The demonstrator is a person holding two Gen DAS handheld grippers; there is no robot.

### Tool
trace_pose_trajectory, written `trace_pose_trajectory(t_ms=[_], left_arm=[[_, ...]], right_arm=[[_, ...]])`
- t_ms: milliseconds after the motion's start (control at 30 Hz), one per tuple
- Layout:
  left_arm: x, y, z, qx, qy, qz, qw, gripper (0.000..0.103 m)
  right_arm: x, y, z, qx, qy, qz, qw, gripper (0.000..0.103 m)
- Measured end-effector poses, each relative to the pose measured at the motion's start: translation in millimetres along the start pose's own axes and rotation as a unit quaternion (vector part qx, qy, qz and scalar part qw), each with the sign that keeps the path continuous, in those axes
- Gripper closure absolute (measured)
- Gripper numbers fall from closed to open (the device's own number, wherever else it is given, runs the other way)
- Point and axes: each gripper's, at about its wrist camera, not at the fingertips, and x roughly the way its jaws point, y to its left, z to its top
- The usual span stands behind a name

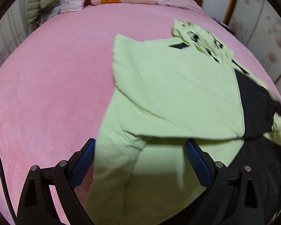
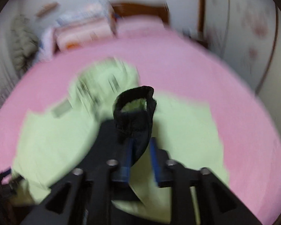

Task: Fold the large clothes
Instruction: 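Fold the green side panel over the sleeve with the left tool while the right tool holds the cuff, then grasp the folded green side edge with the left tool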

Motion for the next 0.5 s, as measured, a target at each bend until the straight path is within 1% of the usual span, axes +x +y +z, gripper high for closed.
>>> trace_pose_trajectory(t_ms=[33,100,167,200,233,267,367,467,500], left_arm=[[-4.4,-0.5,-0.9,0.008,0.002,-0.005,1.0,0.01],[-15.2,0.6,-1.2,0.018,0.007,-0.025,0.9995,0.01],[-25.0,6.0,3.5,0.017,0.005,-0.047,0.9988,0.01],[-32.0,11.2,10.2,0.011,0.002,-0.062,0.998,0.01],[-36.4,14.6,16.9,0.006,-0.002,-0.07,0.9975,0.01],[-38.7,17.2,27.7,0.0,-0.008,-0.076,0.9971,0.01],[-32.0,20.6,58.9,-0.014,-0.021,-0.062,0.9978,0.01],[-4.8,21.3,91.4,-0.017,-0.021,-0.03,0.9992,0.01],[12.3,21.9,102.3,-0.018,-0.009,-0.014,0.9997,0.01]], right_arm=[[7.3,-18.0,-11.0,0.027,0.027,0.01,0.999,0.078],[4.2,-40.2,-22.4,0.066,0.04,0.05,0.996,0.078],[-4.0,-58.9,-22.6,0.096,0.034,0.078,0.992,0.07],[-8.5,-64.4,-21.5,0.102,0.029,0.085,0.991,0.062],[-12.4,-68.4,-18.3,0.105,0.023,0.094,0.99,0.057],[-14.2,-69.6,-12.9,0.104,0.016,0.099,0.989,0.056],[-3.2,-66.0,14.0,0.085,0.013,0.102,0.991,0.055],[21.0,-57.7,35.8,0.058,0.025,0.106,0.992,0.055],[34.1,-54.4,43.4,0.053,0.036,0.102,0.993,0.055]])
